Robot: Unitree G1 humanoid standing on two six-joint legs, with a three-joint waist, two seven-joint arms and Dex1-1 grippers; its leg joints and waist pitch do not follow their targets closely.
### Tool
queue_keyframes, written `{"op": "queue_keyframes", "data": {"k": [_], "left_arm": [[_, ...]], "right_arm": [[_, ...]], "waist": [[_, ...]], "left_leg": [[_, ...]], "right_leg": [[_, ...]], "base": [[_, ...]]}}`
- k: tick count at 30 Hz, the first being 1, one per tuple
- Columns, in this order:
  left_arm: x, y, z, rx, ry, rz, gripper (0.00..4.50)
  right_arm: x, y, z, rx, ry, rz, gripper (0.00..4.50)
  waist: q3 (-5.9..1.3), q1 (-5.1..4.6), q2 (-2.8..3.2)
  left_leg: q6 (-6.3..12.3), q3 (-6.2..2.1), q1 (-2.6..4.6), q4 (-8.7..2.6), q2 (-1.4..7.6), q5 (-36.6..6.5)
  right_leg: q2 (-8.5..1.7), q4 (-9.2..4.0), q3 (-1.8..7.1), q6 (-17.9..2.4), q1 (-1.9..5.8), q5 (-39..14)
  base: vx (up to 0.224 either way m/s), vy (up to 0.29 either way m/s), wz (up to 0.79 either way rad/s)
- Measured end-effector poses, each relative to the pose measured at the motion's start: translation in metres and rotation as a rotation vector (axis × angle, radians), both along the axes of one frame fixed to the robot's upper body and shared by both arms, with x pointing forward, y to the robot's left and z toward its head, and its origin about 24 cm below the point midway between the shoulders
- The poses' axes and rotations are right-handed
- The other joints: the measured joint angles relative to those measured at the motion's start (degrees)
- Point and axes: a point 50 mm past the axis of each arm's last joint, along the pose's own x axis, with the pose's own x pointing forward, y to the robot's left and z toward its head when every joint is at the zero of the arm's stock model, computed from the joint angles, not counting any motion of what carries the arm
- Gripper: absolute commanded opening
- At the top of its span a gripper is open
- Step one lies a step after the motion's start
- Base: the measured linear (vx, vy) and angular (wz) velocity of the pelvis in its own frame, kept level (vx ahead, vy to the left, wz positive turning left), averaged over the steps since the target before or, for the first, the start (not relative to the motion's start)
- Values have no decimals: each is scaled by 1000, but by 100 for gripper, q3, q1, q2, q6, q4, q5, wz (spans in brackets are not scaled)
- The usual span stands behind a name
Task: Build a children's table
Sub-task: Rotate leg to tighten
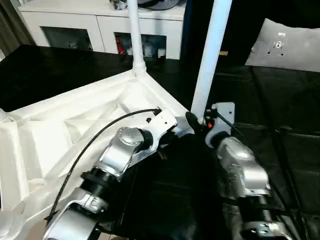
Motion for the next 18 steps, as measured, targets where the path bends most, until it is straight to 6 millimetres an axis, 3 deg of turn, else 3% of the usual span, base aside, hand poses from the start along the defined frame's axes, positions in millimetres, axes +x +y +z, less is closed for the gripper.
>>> {"op": "queue_keyframes", "data": {"k": [8, 11, 18], "left_arm": [[-6, 25, 0, 53, -6, -129, 0], [-7, 37, 1, 81, 0, -179, 0], [-14, 48, 3, 102, 23, -335, 0]], "right_arm": [[-12, -37, 10, -95, -75, 256, 411], [-17, -48, 15, -122, -86, 372, 442], [-29, -52, 19, -160, -53, 665, 447]], "waist": [[1, 132, 0], [1, 137, 0], [1, 211, 0]], "left_leg": [[-2, 14, 7, 14, 3, 4], [2, 16, 7, 18, 4, 8], [6, 17, 5, 23, 5, 10]], "right_leg": [[-2, 3, 2, 15, 2, -5], [-4, 4, 5, 17, 5, -4], [-5, 5, 5, 18, 5, -3]], "base": [[0, 0, 0], [0, 0, 0], [0, 0, 0]]}}
